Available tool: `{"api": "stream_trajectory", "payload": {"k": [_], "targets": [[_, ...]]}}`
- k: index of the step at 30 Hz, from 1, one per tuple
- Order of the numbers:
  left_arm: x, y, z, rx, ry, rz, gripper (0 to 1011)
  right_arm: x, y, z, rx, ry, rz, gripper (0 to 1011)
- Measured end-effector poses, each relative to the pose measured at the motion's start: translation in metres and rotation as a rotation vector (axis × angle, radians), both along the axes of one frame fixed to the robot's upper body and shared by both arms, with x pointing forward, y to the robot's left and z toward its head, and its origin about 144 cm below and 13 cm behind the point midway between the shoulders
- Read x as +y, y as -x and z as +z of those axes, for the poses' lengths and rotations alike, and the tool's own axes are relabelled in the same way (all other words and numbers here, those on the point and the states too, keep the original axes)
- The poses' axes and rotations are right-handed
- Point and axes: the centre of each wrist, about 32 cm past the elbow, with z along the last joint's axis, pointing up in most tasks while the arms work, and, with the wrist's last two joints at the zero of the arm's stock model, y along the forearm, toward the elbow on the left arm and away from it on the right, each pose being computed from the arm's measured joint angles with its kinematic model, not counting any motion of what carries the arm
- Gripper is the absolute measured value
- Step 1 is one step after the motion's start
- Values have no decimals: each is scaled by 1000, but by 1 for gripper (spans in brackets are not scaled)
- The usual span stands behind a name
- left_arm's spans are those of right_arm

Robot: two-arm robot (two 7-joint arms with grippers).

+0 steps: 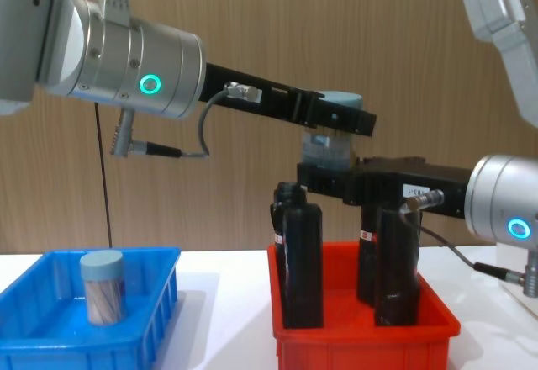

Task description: Pick the cotton swabs from the blue box and place them into the white box.

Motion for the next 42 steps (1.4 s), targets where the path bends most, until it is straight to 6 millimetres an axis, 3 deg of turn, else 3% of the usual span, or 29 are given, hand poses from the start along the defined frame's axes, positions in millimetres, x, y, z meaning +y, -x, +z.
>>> {"api": "stream_trajectory", "payload": {"k": [5,24,42], "targets": [[0,0,0,0,0,0,1003,0,0,0,-1,-2,-2,622],[0,0,0,0,0,0,1004,-7,1,-9,26,-13,-51,622],[0,0,0,0,0,0,1004,-52,-8,-31,71,-12,-269,621]]}}
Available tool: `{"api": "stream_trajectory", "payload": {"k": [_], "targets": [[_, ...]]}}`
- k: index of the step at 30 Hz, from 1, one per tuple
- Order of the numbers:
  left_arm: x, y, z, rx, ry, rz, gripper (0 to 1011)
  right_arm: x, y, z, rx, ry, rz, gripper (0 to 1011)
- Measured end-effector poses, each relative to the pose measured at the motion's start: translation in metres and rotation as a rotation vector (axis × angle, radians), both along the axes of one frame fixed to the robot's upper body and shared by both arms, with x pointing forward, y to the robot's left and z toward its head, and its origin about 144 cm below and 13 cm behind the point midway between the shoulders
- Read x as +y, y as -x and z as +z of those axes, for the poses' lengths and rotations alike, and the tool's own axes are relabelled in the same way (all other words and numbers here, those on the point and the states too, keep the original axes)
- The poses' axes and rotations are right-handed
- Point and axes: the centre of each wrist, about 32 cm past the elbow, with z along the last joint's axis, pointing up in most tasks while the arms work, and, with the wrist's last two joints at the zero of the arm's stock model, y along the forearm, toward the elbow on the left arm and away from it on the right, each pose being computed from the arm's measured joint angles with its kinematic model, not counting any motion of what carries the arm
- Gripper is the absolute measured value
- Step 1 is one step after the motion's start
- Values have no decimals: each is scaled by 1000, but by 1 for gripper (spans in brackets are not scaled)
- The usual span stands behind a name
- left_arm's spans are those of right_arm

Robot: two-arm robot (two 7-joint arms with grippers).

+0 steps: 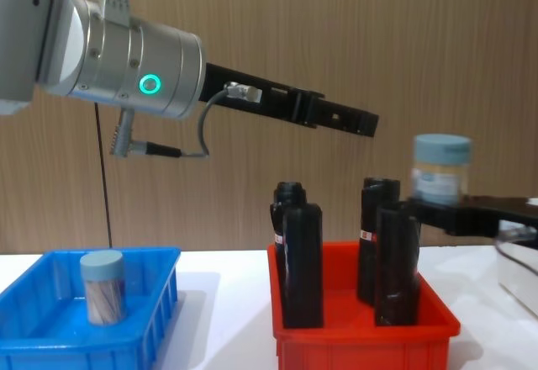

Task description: Pick the cotton swabs from the blue box and place them into the white box.

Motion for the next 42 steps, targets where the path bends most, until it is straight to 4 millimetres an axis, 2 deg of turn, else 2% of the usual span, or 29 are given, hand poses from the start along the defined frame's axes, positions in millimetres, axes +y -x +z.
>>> {"api": "stream_trajectory", "payload": {"k": [29,37,40,42], "targets": [[0,0,0,0,0,0,1004,-101,-16,-10,17,99,-445,626],[0,0,0,0,0,0,1004,-118,-16,-11,16,113,-506,823],[0,0,0,0,0,0,1004,-123,-16,-10,12,117,-522,942],[0,0,0,0,0,0,1004,-124,-16,-10,9,118,-527,970]]}}
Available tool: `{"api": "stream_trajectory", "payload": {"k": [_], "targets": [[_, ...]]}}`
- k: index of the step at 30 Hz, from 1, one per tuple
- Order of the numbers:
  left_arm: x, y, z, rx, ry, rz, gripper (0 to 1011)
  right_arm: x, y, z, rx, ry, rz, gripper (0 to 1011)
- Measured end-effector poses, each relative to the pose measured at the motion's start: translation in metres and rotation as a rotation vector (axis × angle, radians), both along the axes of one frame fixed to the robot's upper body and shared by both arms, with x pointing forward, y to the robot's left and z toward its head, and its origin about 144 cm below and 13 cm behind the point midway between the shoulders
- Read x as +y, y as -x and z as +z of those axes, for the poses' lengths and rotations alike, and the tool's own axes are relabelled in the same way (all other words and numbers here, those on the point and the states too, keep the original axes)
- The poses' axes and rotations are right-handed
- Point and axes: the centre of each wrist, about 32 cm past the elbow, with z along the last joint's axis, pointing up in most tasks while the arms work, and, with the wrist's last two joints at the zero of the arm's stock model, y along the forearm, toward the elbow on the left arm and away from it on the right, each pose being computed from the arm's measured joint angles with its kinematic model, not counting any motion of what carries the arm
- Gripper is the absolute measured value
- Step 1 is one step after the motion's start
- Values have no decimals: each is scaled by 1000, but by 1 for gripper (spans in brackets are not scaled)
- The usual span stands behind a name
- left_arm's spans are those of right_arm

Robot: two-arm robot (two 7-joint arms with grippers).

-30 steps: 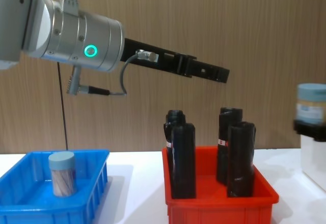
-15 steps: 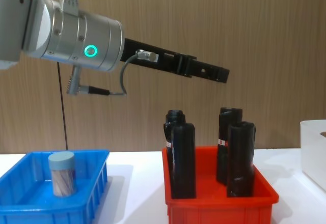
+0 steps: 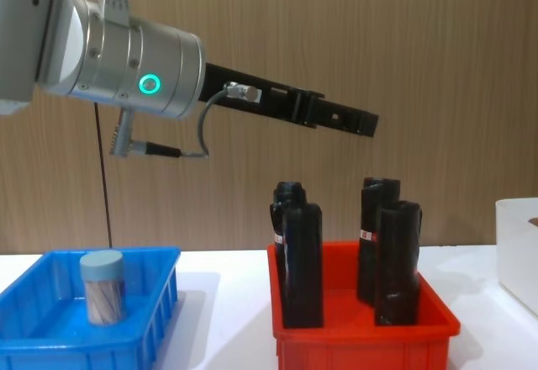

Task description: Pick the cotton swabs from the blue box and place them into the white box.

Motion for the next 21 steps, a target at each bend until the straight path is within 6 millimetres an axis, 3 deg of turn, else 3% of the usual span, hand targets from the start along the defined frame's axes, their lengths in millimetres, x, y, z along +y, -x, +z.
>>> {"api": "stream_trajectory", "payload": {"k": [21], "targets": [[0,0,0,0,0,0,1004,-7,5,2,-30,7,-16,1002]]}}
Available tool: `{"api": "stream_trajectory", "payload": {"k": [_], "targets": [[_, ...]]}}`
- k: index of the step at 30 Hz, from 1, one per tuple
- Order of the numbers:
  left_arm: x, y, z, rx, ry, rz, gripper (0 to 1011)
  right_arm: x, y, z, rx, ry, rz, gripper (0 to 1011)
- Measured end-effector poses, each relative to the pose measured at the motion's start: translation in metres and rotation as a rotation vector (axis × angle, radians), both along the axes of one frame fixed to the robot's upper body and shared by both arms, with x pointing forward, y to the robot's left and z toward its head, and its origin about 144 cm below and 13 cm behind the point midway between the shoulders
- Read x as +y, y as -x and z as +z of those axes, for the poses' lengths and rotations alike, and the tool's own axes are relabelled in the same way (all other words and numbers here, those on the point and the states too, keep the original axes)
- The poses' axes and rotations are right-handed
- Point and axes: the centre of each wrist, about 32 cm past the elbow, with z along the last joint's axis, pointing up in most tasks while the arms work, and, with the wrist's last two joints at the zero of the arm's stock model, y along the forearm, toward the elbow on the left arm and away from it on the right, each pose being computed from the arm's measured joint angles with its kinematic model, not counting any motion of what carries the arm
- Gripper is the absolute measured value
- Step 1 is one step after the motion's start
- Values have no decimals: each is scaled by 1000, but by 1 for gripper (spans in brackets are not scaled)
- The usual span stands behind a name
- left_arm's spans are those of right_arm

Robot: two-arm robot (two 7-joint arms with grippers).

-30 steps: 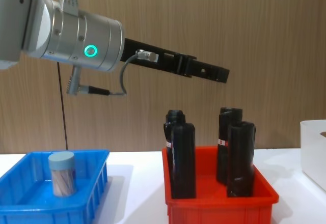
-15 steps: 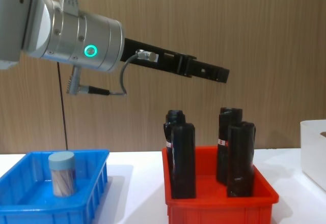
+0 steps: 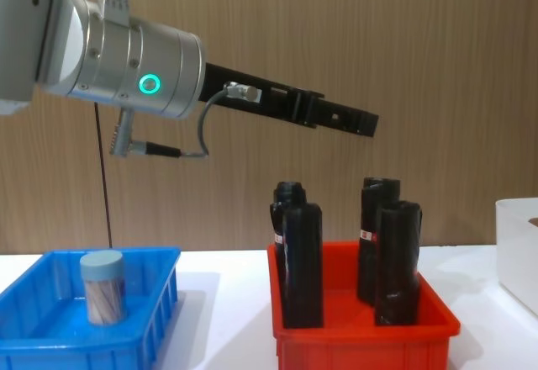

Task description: Pick the cotton swabs from the blue box and place them into the white box.

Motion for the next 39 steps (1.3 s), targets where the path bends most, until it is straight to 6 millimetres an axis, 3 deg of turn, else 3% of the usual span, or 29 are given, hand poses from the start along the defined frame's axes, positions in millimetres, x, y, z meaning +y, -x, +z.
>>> {"api": "stream_trajectory", "payload": {"k": [39], "targets": [[0,1,-2,-4,-1,7,1004,1,3,1,-12,4,7,1002]]}}
